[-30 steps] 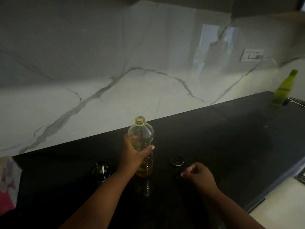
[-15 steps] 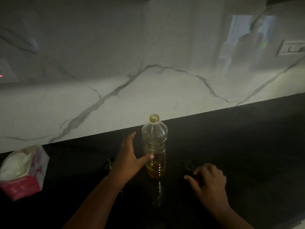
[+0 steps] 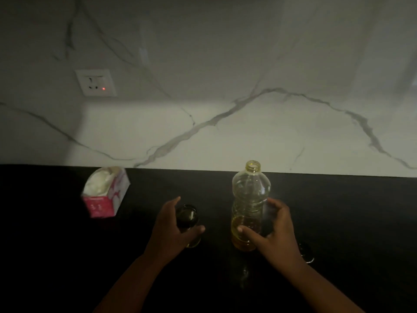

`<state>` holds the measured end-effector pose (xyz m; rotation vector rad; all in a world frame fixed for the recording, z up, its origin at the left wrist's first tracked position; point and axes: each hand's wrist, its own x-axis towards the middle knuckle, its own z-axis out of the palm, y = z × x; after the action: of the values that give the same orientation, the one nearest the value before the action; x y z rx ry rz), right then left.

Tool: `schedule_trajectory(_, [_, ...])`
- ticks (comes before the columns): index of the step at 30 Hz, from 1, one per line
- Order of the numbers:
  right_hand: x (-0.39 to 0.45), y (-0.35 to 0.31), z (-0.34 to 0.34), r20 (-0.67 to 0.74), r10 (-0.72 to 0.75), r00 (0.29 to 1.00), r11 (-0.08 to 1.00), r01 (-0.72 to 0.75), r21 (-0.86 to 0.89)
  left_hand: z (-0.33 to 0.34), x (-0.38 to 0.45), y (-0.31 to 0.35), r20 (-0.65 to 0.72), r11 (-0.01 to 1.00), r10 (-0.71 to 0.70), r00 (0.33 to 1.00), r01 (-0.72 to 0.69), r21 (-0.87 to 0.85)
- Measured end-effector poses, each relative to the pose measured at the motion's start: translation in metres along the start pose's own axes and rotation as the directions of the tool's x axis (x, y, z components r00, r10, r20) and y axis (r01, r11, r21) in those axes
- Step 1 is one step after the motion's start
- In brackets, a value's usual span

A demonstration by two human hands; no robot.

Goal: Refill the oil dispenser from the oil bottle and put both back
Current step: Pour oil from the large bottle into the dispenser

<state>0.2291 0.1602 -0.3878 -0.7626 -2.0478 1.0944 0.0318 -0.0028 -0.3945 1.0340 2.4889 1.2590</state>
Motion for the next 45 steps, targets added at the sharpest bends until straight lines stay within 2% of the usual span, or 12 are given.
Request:
schedule_trajectory(2, [0.009,-0.006,0.003,0.101,0.034,0.994,0.994,-0.045,0.104,0.003,-0.001,-0.005,-0.012,0.998,-0.053,0.998,0.053,-0.018])
schedule_trajectory(4, [0.016,-0.011,0.008,0.139,0.048,0.989,0.986,-0.069,0.152,0.003,-0.002,-0.008,0.011,0.995,-0.093,0.996,0.093,-0.034])
schedule_trajectory(14, [0.052,-0.025,0.019,0.086,0.084,0.993,0.984,-0.096,0.148,0.003,0.018,-0.02,0.187,0.96,-0.097,0.978,0.142,-0.24])
schedule_trajectory(18, [0.06,-0.032,0.021,0.129,0.1,0.987,0.994,-0.105,0.033,0.004,0.029,-0.033,0.256,0.942,-0.054,0.965,0.134,-0.308])
schedule_trajectory(25, [0.068,-0.063,0.028,0.163,-0.024,0.986,0.978,0.058,-0.202,0.002,0.046,-0.048,0.328,0.913,-0.001,0.945,0.134,-0.385])
schedule_trajectory(32, [0.075,-0.081,0.038,0.448,-0.086,0.89,0.783,0.339,-0.521,-0.004,0.052,-0.06,0.353,0.9,0.038,0.935,0.122,-0.419])
schedule_trajectory(35, [0.076,-0.078,0.044,0.513,-0.052,0.857,0.733,0.382,-0.563,-0.005,0.053,-0.061,0.348,0.898,0.066,0.935,0.097,-0.43])
schedule_trajectory(45, [0.075,-0.062,0.042,0.592,0.03,0.805,0.649,0.435,-0.624,-0.005,0.053,-0.061,0.342,0.878,0.073,0.937,0.102,-0.467])
